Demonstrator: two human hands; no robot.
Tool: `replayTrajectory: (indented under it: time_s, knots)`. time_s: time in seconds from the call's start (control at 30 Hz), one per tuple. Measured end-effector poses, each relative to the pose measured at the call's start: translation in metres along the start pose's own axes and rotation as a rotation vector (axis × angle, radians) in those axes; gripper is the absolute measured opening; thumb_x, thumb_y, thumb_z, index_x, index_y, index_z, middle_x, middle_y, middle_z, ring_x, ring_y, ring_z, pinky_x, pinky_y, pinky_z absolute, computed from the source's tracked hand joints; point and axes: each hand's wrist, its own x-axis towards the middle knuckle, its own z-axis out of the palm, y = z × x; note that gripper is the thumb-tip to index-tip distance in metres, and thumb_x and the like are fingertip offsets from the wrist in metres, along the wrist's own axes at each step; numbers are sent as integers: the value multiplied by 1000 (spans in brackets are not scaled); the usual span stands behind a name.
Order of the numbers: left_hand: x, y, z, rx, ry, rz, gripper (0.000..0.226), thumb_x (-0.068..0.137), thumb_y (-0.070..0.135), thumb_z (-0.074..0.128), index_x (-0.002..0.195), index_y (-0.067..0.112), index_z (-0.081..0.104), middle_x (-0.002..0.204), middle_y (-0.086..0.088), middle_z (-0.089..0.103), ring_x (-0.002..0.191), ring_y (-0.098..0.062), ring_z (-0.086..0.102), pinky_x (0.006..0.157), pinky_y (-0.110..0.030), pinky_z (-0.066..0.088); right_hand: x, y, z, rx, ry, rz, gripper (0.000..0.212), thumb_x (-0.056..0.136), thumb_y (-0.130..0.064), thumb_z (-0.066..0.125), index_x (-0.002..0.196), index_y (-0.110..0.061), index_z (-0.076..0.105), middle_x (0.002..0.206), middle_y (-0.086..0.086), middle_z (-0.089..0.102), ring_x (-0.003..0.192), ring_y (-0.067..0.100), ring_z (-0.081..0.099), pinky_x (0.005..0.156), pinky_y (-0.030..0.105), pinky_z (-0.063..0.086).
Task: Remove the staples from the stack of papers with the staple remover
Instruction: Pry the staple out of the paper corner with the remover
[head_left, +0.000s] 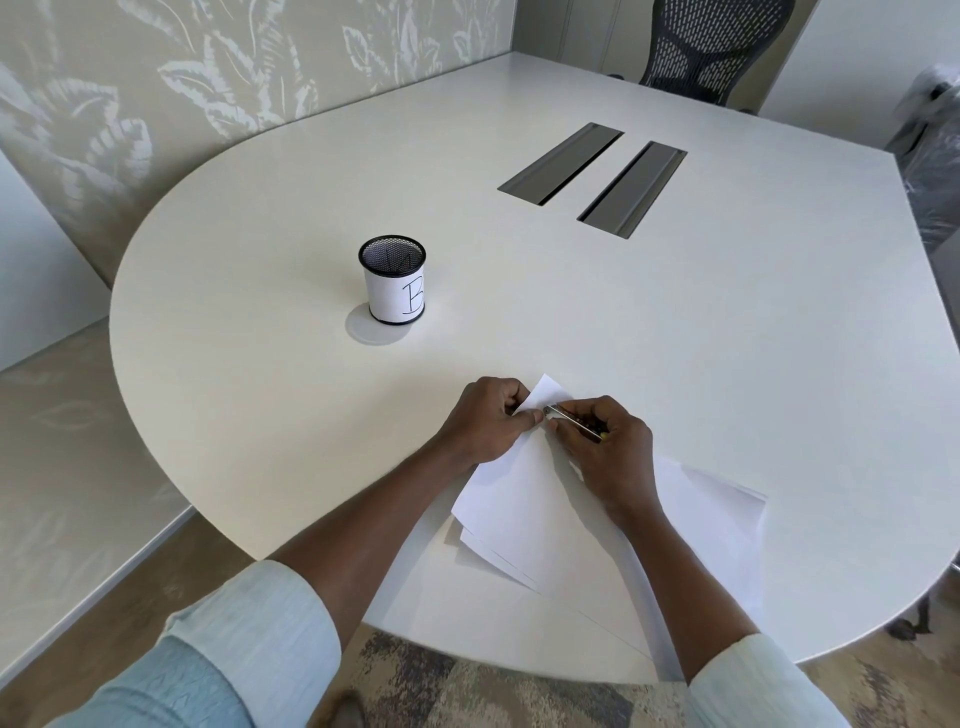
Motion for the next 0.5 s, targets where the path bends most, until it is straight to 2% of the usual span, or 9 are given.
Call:
replayTrajectory:
  time_s: [0.1, 0.13, 0.2, 0.27, 0.33, 0.5]
  knots:
    - [-1, 1, 0, -4, 3, -1, 20, 96, 15, 80, 88, -2, 72, 71, -9, 66, 64, -14, 47, 65, -29, 38, 0, 1, 0, 12, 5, -6, 11, 94, -17, 87, 103, -20, 82, 100, -10, 85, 93, 4, 80, 75, 21, 60]
    - [-2, 1, 0, -10, 0, -2, 19, 96, 15, 79, 88, -1, 72, 72, -13, 67, 65, -13, 47, 65, -29, 38, 0, 0, 0, 18, 5, 2, 10, 94, -20, 87, 102, -21, 82, 99, -11, 85, 90, 4, 79, 74, 22, 59]
    - [-3, 2, 0, -33, -8, 1, 18, 96, 13, 79, 91, -3, 73, 87, -28, 75, 71, -18, 52, 71, -32, 41, 1, -3, 1, 26, 6, 30, 9, 95, -26, 87, 101, -24, 81, 89, -13, 82, 77, 3, 73, 69, 27, 56]
    - [-4, 2, 0, -36, 0, 9, 18, 97, 13, 78, 91, -3, 73, 93, -31, 76, 74, -21, 53, 72, -34, 42, 2, -5, 1, 25, 2, 40, 8, 95, -29, 87, 99, -25, 81, 82, -13, 79, 69, 5, 67, 66, 32, 54]
    - [-5, 1, 0, -36, 4, 16, 16, 97, 13, 78, 91, -1, 73, 92, -30, 76, 74, -20, 54, 73, -34, 43, 1, -6, 1, 39, 7, 35, 8, 95, -28, 88, 98, -24, 81, 83, -10, 80, 68, 8, 68, 68, 37, 58]
    - [-6, 1, -2, -57, 11, 9, 14, 97, 13, 79, 92, 1, 75, 89, -25, 78, 73, -18, 56, 73, -32, 43, -1, -4, -1, 66, 15, 20, 9, 92, -18, 88, 98, -20, 82, 88, -10, 84, 73, 2, 74, 69, 24, 55]
